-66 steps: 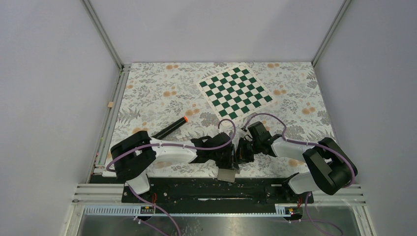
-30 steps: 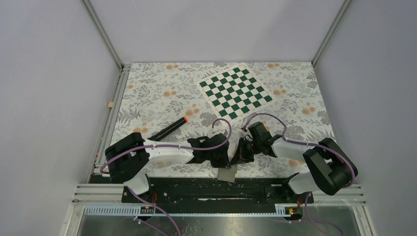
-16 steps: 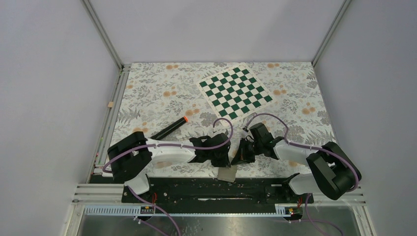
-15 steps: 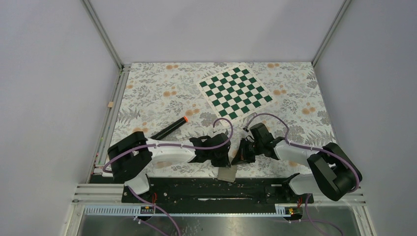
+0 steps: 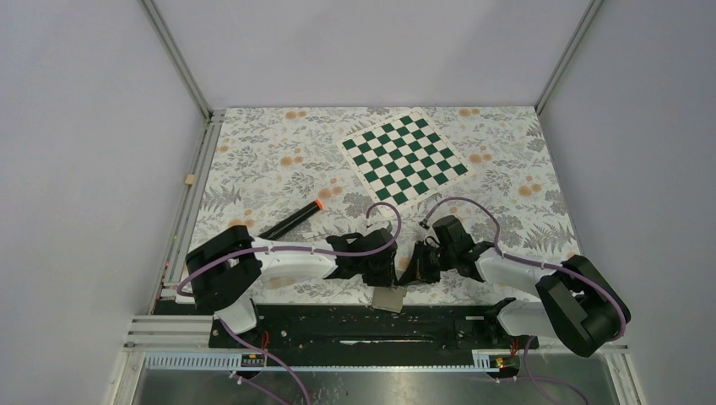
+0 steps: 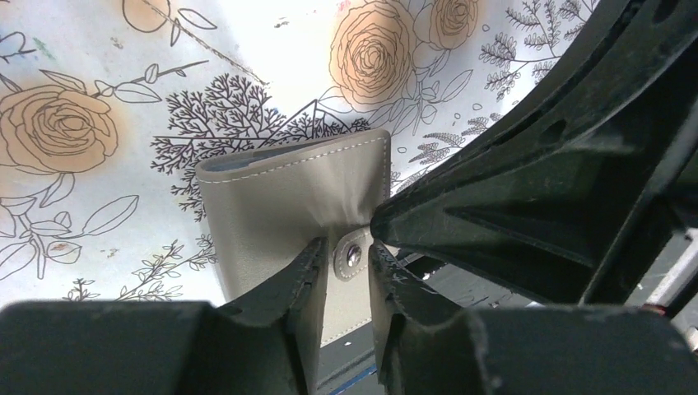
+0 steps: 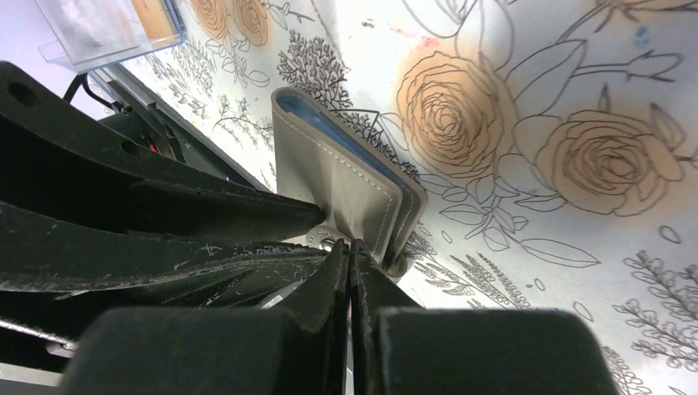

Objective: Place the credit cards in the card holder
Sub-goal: Close the card holder at the center of the board.

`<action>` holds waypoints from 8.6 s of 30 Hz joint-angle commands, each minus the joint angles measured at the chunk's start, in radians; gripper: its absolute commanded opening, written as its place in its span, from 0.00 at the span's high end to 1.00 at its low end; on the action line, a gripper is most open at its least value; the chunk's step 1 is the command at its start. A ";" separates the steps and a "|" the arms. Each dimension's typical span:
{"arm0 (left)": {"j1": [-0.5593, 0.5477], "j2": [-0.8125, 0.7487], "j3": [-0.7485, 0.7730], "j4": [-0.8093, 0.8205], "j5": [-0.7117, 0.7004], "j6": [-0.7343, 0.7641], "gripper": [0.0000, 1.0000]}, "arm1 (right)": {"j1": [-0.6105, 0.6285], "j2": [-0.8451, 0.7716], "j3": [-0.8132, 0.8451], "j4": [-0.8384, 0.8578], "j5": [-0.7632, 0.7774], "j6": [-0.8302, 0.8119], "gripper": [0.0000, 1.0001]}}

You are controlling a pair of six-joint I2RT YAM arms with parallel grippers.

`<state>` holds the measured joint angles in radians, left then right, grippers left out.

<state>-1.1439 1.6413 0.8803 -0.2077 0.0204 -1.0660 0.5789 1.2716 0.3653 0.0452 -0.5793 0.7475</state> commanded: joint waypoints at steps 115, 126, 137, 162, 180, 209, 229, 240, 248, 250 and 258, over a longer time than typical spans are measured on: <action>0.025 -0.060 -0.035 -0.062 -0.074 0.155 1.00 | 0.200 0.130 0.152 0.046 0.082 0.021 1.00; 0.024 -0.137 -0.023 -0.106 -0.109 0.154 0.70 | 0.225 0.253 0.180 0.042 0.123 0.016 1.00; 0.029 -0.147 -0.039 -0.213 -0.168 0.144 0.40 | 0.230 0.281 0.198 0.009 0.147 0.012 1.00; 0.085 -0.089 -0.138 -0.041 -0.025 0.117 0.66 | 0.254 0.419 0.349 -0.245 0.251 0.016 1.00; 0.066 -0.092 -0.136 -0.021 -0.025 0.121 0.77 | 0.276 0.594 0.491 -0.473 0.364 0.007 1.00; 0.085 -0.272 -0.206 -0.090 -0.085 0.028 0.52 | 0.277 0.208 0.402 -0.384 0.307 -0.075 1.00; 0.084 -0.214 -0.217 0.131 0.111 0.051 0.60 | 0.277 0.265 0.373 -0.344 0.289 -0.067 1.00; 0.084 -0.175 -0.219 0.183 0.136 0.050 0.83 | 0.276 0.237 0.374 -0.344 0.288 -0.061 1.00; 0.084 -0.189 -0.213 0.172 0.119 0.056 1.00 | 0.277 0.215 0.373 -0.344 0.292 -0.062 1.00; 0.084 -0.200 -0.205 0.156 0.108 0.067 1.00 | 0.277 0.203 0.370 -0.344 0.294 -0.063 1.00; 0.082 -0.246 -0.180 0.112 0.072 0.095 1.00 | 0.277 0.149 0.363 -0.344 0.314 -0.068 1.00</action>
<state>-1.0565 1.4498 0.6567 -0.0971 0.1257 -0.9981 0.8509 1.4693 0.7330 -0.3046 -0.2974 0.6895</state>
